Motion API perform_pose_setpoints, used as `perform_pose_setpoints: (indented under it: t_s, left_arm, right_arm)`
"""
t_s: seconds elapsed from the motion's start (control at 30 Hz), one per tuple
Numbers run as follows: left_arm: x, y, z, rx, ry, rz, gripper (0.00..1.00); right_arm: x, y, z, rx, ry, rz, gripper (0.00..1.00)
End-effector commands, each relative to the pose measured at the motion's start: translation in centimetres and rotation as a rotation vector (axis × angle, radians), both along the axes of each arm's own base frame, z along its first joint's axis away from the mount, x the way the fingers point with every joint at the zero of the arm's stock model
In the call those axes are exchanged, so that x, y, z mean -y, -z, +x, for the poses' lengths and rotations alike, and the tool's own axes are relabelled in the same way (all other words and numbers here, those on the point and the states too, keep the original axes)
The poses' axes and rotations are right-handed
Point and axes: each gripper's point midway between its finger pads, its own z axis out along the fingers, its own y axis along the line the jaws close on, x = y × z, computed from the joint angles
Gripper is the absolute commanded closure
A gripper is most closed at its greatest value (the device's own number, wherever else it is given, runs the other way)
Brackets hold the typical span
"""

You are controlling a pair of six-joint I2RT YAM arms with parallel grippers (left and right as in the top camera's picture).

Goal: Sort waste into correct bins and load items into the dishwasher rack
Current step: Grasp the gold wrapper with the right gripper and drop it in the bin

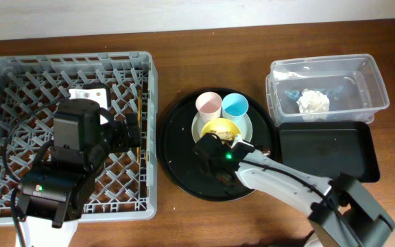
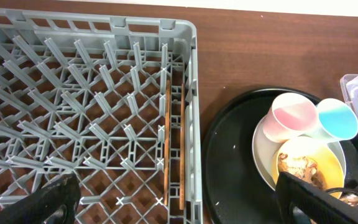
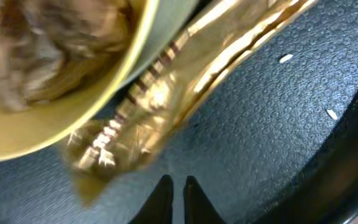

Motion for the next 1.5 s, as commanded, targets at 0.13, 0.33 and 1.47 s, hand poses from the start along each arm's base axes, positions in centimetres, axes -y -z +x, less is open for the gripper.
perform_pose_setpoints:
  t_s: [0.13,0.33,1.47]
  left_arm:
    - [-0.1,-0.6,0.0,0.019,0.0,0.005,0.01]
    - [-0.1,-0.6,0.0,0.018,0.0,0.005,0.01]
    - [-0.1,-0.6,0.0,0.018,0.0,0.005,0.01]
  right_arm:
    - [-1.4,-1.0,0.4,0.038,-0.007,0.077,0.26]
    - [-0.8,0.6,0.6,0.027,-0.002,0.021,0.31]
    - [4.4,-0.2,-1.3,0.01,-0.062,-0.121,0.96]
